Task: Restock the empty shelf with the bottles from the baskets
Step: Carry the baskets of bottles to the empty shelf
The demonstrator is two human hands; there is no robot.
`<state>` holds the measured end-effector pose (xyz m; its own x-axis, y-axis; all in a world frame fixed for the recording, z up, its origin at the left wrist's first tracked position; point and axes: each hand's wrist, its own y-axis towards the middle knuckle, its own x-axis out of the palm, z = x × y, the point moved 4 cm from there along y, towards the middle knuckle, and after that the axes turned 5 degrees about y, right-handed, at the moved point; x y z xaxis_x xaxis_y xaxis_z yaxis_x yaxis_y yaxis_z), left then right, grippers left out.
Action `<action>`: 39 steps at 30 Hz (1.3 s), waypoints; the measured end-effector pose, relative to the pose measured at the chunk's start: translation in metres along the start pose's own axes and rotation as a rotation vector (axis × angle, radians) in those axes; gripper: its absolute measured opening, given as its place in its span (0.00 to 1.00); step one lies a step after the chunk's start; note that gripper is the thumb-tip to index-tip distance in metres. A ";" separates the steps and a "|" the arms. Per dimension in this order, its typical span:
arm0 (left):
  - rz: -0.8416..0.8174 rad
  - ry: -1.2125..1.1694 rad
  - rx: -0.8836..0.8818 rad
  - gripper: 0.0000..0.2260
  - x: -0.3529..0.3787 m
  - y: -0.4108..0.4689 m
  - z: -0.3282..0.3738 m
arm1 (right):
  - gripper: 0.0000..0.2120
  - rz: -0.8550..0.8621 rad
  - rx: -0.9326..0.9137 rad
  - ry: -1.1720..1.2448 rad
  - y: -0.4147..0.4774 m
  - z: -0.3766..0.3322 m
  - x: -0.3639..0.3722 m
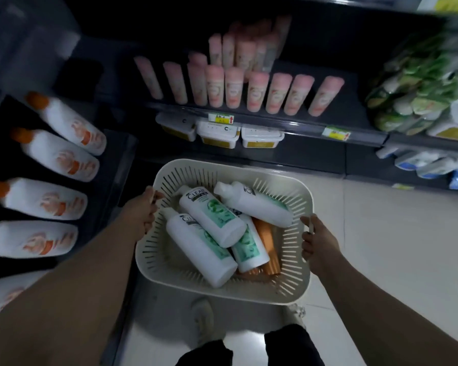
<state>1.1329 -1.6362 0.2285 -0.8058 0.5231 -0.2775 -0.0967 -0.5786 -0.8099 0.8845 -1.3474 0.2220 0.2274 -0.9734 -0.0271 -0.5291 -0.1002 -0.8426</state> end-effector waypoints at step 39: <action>0.003 0.087 0.046 0.18 0.022 0.091 -0.001 | 0.12 0.022 -0.058 -0.080 0.060 0.028 0.021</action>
<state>1.1072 -1.6769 0.1484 -0.7527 0.5727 -0.3249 -0.1228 -0.6070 -0.7852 0.8809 -1.3683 0.1558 0.2788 -0.9562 -0.0897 -0.5805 -0.0934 -0.8089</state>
